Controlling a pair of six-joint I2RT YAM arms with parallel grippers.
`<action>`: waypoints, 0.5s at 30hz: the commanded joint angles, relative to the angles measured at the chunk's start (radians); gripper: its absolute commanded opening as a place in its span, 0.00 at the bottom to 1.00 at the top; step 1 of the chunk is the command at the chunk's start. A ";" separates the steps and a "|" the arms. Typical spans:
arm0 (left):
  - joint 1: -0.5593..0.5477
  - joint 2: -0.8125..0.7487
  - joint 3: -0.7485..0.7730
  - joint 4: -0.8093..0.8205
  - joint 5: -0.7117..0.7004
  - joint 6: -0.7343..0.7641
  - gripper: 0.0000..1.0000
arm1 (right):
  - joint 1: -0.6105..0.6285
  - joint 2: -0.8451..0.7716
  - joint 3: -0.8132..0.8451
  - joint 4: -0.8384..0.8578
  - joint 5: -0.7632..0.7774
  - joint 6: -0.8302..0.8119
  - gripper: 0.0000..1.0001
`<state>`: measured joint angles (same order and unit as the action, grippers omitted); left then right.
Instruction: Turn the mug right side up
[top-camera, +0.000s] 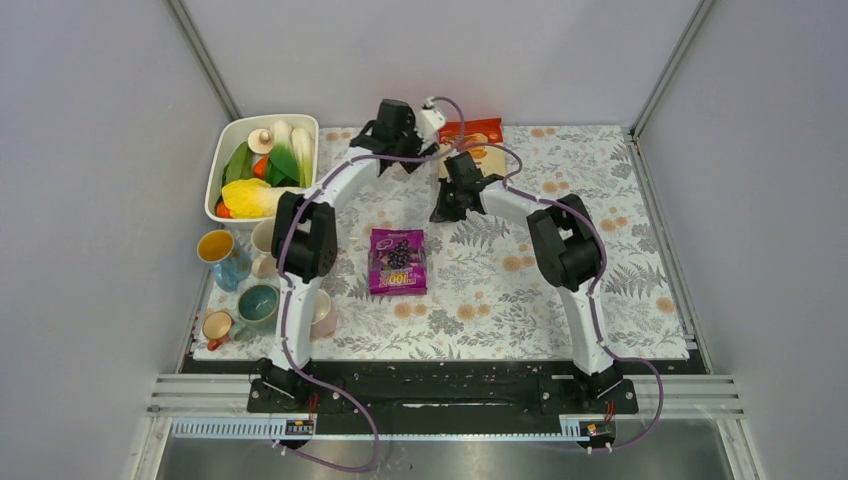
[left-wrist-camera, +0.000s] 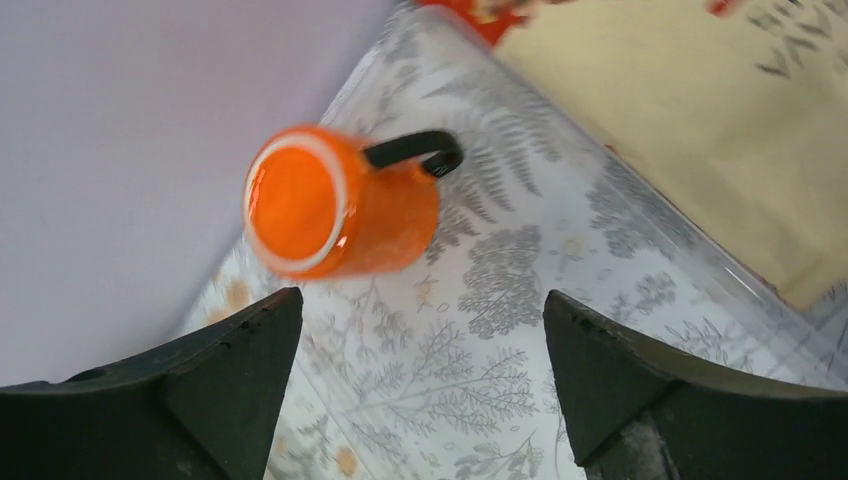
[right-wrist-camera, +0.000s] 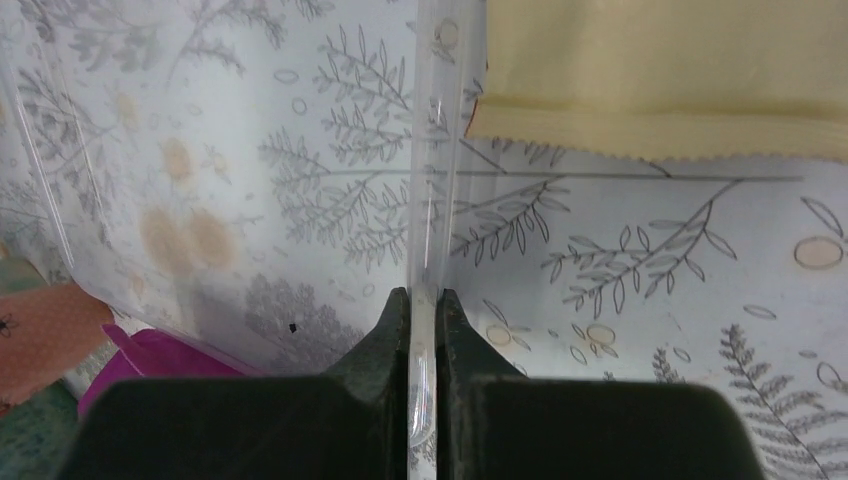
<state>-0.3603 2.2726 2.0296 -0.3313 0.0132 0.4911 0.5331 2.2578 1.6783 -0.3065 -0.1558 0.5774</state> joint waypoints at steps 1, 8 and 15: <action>-0.039 -0.055 -0.038 0.052 0.067 0.508 0.91 | 0.025 -0.104 -0.095 -0.035 -0.069 -0.073 0.00; -0.063 0.007 -0.014 0.032 0.042 0.799 0.83 | 0.037 -0.149 -0.187 0.007 -0.159 -0.091 0.00; -0.055 0.146 0.190 -0.093 0.029 0.923 0.82 | 0.035 -0.189 -0.230 0.047 -0.170 -0.048 0.55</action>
<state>-0.4210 2.3631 2.1250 -0.3740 0.0463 1.2839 0.5453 2.1311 1.4731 -0.2466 -0.2821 0.5434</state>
